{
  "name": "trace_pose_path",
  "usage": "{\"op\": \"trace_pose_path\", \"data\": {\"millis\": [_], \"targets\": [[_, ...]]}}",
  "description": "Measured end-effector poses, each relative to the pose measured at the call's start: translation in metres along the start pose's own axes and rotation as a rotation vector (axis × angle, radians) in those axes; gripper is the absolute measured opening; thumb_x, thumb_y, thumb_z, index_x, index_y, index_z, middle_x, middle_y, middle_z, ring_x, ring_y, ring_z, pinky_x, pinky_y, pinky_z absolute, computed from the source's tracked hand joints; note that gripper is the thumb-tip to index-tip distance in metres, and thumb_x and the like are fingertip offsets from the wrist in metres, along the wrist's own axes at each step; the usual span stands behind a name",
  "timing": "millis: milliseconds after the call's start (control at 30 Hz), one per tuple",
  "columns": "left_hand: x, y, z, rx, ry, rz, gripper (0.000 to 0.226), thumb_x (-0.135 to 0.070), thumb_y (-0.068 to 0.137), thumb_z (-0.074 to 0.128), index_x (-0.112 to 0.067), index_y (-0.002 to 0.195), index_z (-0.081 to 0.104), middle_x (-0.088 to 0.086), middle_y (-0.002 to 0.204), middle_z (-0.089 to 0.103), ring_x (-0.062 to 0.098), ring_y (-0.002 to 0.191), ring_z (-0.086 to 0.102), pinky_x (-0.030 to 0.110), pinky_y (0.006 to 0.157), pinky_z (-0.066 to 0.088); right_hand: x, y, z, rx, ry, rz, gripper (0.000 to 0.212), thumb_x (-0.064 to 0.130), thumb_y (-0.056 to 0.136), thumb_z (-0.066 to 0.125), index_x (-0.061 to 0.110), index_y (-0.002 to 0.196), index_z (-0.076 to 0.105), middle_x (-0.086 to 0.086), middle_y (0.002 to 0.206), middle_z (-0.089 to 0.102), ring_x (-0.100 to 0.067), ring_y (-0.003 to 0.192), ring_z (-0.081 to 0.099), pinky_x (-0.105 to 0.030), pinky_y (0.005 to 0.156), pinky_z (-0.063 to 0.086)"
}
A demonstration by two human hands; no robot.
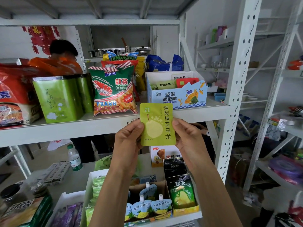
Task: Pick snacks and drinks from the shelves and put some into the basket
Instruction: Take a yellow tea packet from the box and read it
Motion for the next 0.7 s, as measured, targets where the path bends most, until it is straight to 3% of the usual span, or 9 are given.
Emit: {"op": "trace_pose_path", "data": {"millis": [67, 167, 233, 300, 400, 467, 533, 600, 700], "targets": [[0.000, -0.001, 0.000, 0.001, 0.007, -0.001, 0.026, -0.012, 0.099, 0.049, -0.002, 0.112, 0.070, 0.023, 0.112, 0.070, 0.032, 0.097, 0.064, 0.044, 0.087, 0.052, 0.001, -0.001, 0.000, -0.024, -0.028, -0.009, 0.062, 0.059, 0.064, 0.079, 0.016, 0.108, 0.075, -0.012, 0.110, 0.073, -0.029, 0.104, 0.068, -0.048, 0.094, 0.052], [0.000, -0.002, 0.002, -0.053, 0.102, 0.077, 0.023, -0.010, 0.098, 0.054, -0.011, 0.114, 0.070, 0.014, 0.108, 0.073, 0.031, 0.100, 0.067, 0.046, 0.086, 0.056, 0.001, -0.001, -0.001, -0.059, -0.060, -0.034, 0.027, 0.042, 0.078, 0.069, 0.022, 0.093, 0.079, -0.009, 0.101, 0.075, -0.026, 0.093, 0.068, -0.053, 0.091, 0.052], [-0.002, -0.004, 0.002, -0.162, 0.337, 0.256, 0.028, -0.008, 0.094, 0.062, -0.020, 0.120, 0.066, 0.001, 0.110, 0.070, 0.017, 0.103, 0.067, 0.040, 0.087, 0.058, 0.003, -0.002, 0.000, -0.101, -0.085, -0.074, 0.017, 0.029, 0.088, 0.062, 0.025, 0.088, 0.078, -0.014, 0.096, 0.075, -0.025, 0.087, 0.066, -0.049, 0.085, 0.053], [-0.007, -0.009, 0.004, -0.231, 0.613, 0.506, 0.040, -0.008, 0.089, 0.069, -0.028, 0.123, 0.063, -0.007, 0.115, 0.060, 0.006, 0.108, 0.059, 0.024, 0.092, 0.052, 0.004, -0.002, 0.003, -0.127, -0.132, -0.139, 0.017, 0.027, 0.093, 0.063, 0.029, 0.087, 0.078, -0.028, 0.097, 0.067, -0.024, 0.081, 0.058, -0.045, 0.076, 0.049], [-0.006, -0.016, 0.011, -0.172, 0.850, 0.728, 0.037, -0.009, 0.088, 0.070, -0.029, 0.119, 0.068, -0.008, 0.109, 0.054, 0.008, 0.105, 0.056, 0.013, 0.086, 0.045, 0.004, -0.001, 0.005, -0.166, -0.213, -0.193, 0.020, 0.028, 0.094, 0.062, 0.037, 0.084, 0.076, -0.036, 0.082, 0.057, -0.021, 0.074, 0.046, -0.036, 0.066, 0.041], [-0.003, -0.018, 0.017, -0.104, 0.849, 0.695, 0.027, -0.020, 0.093, 0.064, -0.028, 0.119, 0.070, -0.011, 0.110, 0.056, 0.006, 0.100, 0.059, 0.011, 0.081, 0.047, 0.006, -0.003, 0.009, -0.152, -0.217, -0.210, 0.020, 0.026, 0.096, 0.059, 0.035, 0.089, 0.076, -0.025, 0.080, 0.065, -0.019, 0.071, 0.053, -0.031, 0.063, 0.044], [0.000, -0.021, 0.022, -0.056, 0.732, 0.580, 0.026, -0.029, 0.096, 0.061, -0.026, 0.121, 0.069, -0.012, 0.114, 0.059, 0.006, 0.094, 0.063, 0.014, 0.078, 0.051, 0.010, -0.008, 0.014, -0.091, -0.203, -0.239, 0.022, 0.026, 0.097, 0.053, 0.023, 0.103, 0.074, -0.006, 0.093, 0.075, -0.015, 0.084, 0.069, -0.027, 0.071, 0.054], [0.001, -0.024, 0.025, -0.038, 0.564, 0.451, 0.031, -0.033, 0.091, 0.062, -0.024, 0.120, 0.067, -0.008, 0.115, 0.062, 0.009, 0.096, 0.066, 0.017, 0.077, 0.053, 0.012, -0.010, 0.017, -0.045, -0.229, -0.253, 0.029, 0.025, 0.100, 0.046, 0.014, 0.111, 0.071, -0.003, 0.103, 0.075, -0.020, 0.094, 0.071, -0.031, 0.077, 0.058], [0.000, -0.027, 0.025, -0.041, 0.400, 0.328, 0.026, -0.028, 0.087, 0.069, -0.022, 0.112, 0.066, -0.002, 0.104, 0.071, 0.016, 0.093, 0.070, 0.028, 0.076, 0.059, 0.011, -0.011, 0.017, -0.019, -0.250, -0.266, 0.027, 0.018, 0.102, 0.045, 0.008, 0.110, 0.069, -0.007, 0.103, 0.073, -0.023, 0.089, 0.072, -0.031, 0.071, 0.059]]}}
Point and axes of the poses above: each hand's wrist, its own y-axis towards the middle knuckle, its own z-axis out of the palm, x = y × z, the point moved 2 cm from there along y, towards the middle knuckle
